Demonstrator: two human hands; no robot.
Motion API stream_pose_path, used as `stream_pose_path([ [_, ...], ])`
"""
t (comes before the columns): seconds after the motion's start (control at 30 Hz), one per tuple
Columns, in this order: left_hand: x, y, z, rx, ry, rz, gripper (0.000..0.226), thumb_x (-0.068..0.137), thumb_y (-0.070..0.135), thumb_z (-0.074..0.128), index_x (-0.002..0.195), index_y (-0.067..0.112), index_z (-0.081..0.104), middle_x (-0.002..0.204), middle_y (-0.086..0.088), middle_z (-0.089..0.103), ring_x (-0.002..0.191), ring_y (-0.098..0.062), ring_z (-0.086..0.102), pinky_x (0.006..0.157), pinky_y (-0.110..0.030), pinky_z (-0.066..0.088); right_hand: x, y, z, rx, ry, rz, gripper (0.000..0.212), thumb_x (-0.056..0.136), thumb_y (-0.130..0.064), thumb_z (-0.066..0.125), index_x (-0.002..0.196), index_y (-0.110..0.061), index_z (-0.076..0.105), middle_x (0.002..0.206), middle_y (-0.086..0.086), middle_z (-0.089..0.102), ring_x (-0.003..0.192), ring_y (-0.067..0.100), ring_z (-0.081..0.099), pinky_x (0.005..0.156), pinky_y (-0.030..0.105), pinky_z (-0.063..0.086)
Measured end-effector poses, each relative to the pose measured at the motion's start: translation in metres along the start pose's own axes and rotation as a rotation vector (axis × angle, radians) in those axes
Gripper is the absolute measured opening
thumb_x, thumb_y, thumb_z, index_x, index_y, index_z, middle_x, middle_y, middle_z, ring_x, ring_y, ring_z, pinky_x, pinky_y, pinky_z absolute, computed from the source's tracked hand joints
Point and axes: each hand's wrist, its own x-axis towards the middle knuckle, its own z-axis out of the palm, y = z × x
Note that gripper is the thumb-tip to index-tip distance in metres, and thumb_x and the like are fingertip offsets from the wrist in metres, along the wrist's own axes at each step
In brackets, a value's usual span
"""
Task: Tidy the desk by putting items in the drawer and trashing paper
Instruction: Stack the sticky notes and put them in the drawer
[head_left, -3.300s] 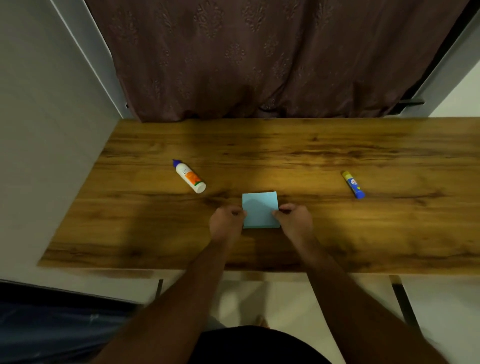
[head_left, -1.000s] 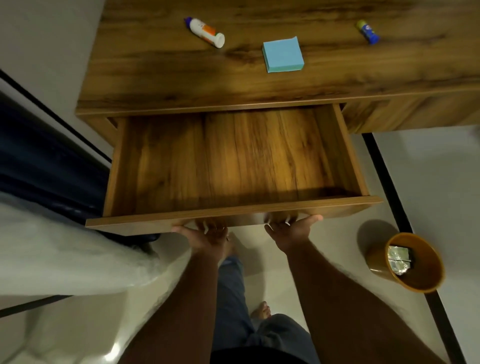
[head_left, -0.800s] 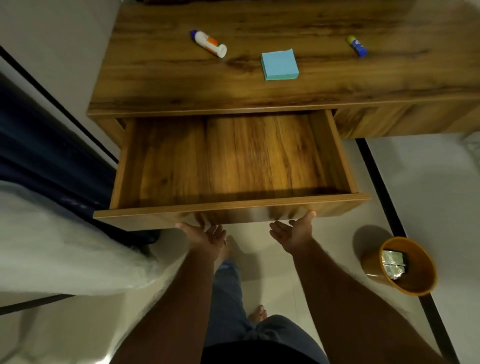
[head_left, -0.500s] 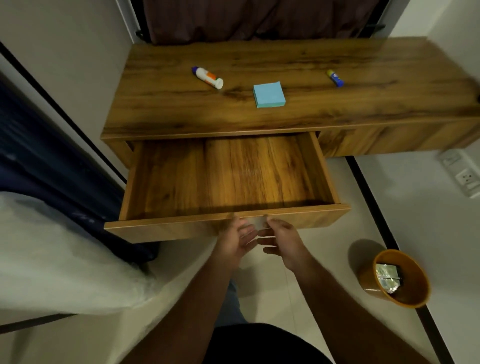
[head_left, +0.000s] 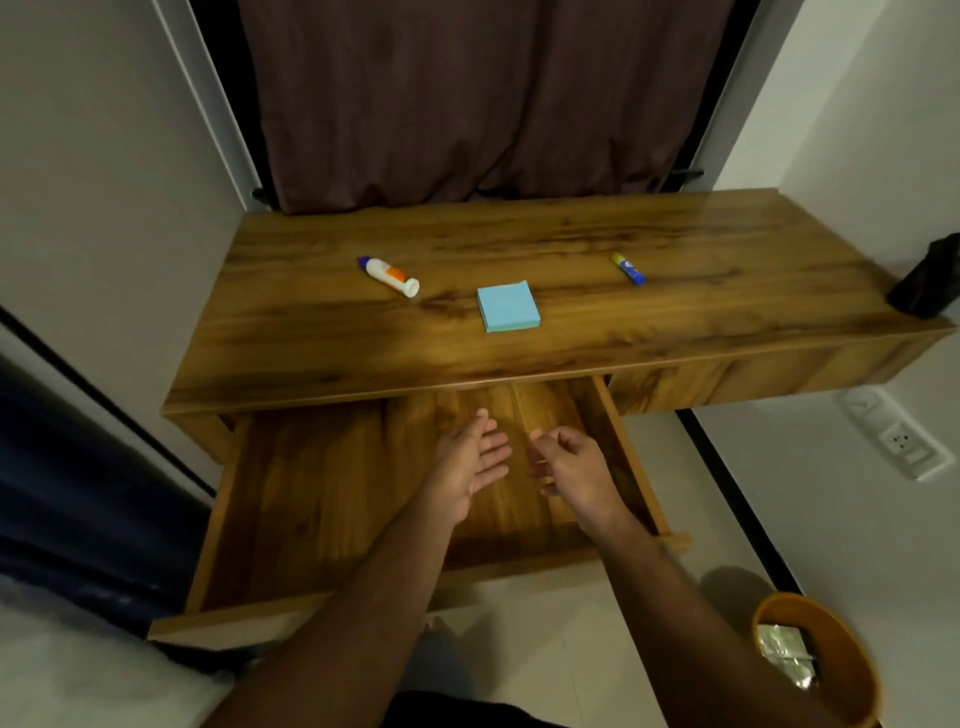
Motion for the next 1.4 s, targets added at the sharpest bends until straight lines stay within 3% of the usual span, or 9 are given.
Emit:
stream_pose_path([
  [0.17,0.067,0.045,-0.004,0.032,0.074,0.038,0.043,0.098,0.039,0.05,0.129,0.009,0.055,0.127,-0.013,0.062,0.107,-0.022,0.065,0.088,-0.037,0.055,0.062,-0.015,0.004,-0.087,0.035,0.003,0.025,0.094,-0.032,0.059,0.09,-0.007,0.063,0.083,0.007,0.065,0.078,0.023,0.063,0.065,0.035,0.051],
  [0.4,0.149,0.098,-0.007,0.058,0.169,0.014,0.045,0.095,0.033,0.057,0.135,0.014,0.05,0.127,-0.006,0.062,0.111,-0.02,0.063,0.089,-0.034,0.055,0.131,-0.027,-0.003,-0.225,0.157,0.009,0.017,0.093,-0.034,0.061,0.085,-0.02,0.066,0.083,0.0,0.069,0.083,0.021,0.066,0.076,0.04,0.052],
  [0.6,0.198,0.116,0.002,0.162,0.241,0.045,0.038,0.095,0.032,0.059,0.129,0.016,0.057,0.123,-0.002,0.062,0.106,-0.016,0.06,0.093,-0.039,0.054,0.193,-0.049,-0.001,-0.293,0.254,0.011,0.036,0.092,-0.033,0.062,0.121,-0.012,0.061,0.115,0.004,0.065,0.107,0.02,0.059,0.096,0.038,0.047],
  [0.73,0.21,0.129,0.013,0.267,0.244,0.089,0.053,0.094,0.034,0.059,0.141,0.013,0.047,0.139,-0.006,0.053,0.123,-0.023,0.053,0.103,-0.044,0.047,0.238,-0.073,0.002,-0.246,0.233,0.008,0.044,0.093,-0.03,0.062,0.132,-0.011,0.051,0.117,0.003,0.059,0.106,0.02,0.056,0.09,0.034,0.049],
  [0.97,0.218,0.141,0.037,0.429,0.284,0.093,0.056,0.095,0.031,0.058,0.143,0.008,0.041,0.144,-0.011,0.046,0.126,-0.029,0.049,0.103,-0.039,0.044,0.288,-0.096,0.011,-0.184,0.129,0.146,0.042,0.093,-0.024,0.062,0.132,-0.008,0.055,0.124,0.009,0.061,0.108,0.023,0.057,0.079,0.031,0.049],
  [1.07,0.216,0.135,0.045,0.382,0.319,0.054,0.051,0.093,0.029,0.061,0.137,0.008,0.047,0.134,-0.011,0.053,0.117,-0.029,0.054,0.099,-0.043,0.049,0.289,-0.094,0.004,-0.164,0.102,0.179,0.044,0.091,-0.02,0.065,0.133,-0.009,0.055,0.123,0.006,0.058,0.11,0.022,0.054,0.093,0.037,0.051],
  [1.17,0.207,0.121,0.049,0.362,0.339,0.043,0.027,0.092,0.023,0.061,0.118,0.017,0.058,0.108,-0.005,0.059,0.108,-0.024,0.055,0.097,-0.043,0.049,0.281,-0.084,-0.009,-0.133,0.086,0.214,0.039,0.088,-0.017,0.068,0.126,-0.011,0.061,0.122,0.005,0.061,0.103,0.021,0.054,0.097,0.045,0.051],
  [1.27,0.191,0.103,0.057,0.364,0.387,0.036,0.031,0.092,0.018,0.059,0.122,0.012,0.061,0.113,-0.007,0.061,0.104,-0.023,0.056,0.093,-0.04,0.051,0.267,-0.072,-0.024,-0.094,0.073,0.245,0.034,0.087,-0.013,0.069,0.121,-0.014,0.065,0.111,-0.001,0.058,0.1,0.018,0.052,0.095,0.043,0.052],
  [1.4,0.165,0.074,0.068,0.348,0.524,0.063,0.034,0.09,0.013,0.059,0.124,0.014,0.063,0.11,-0.005,0.062,0.099,-0.02,0.055,0.081,-0.035,0.054,0.24,-0.051,-0.041,-0.001,0.042,0.254,0.034,0.085,-0.004,0.069,0.118,-0.008,0.064,0.109,0.005,0.061,0.102,0.02,0.057,0.092,0.041,0.054],
])
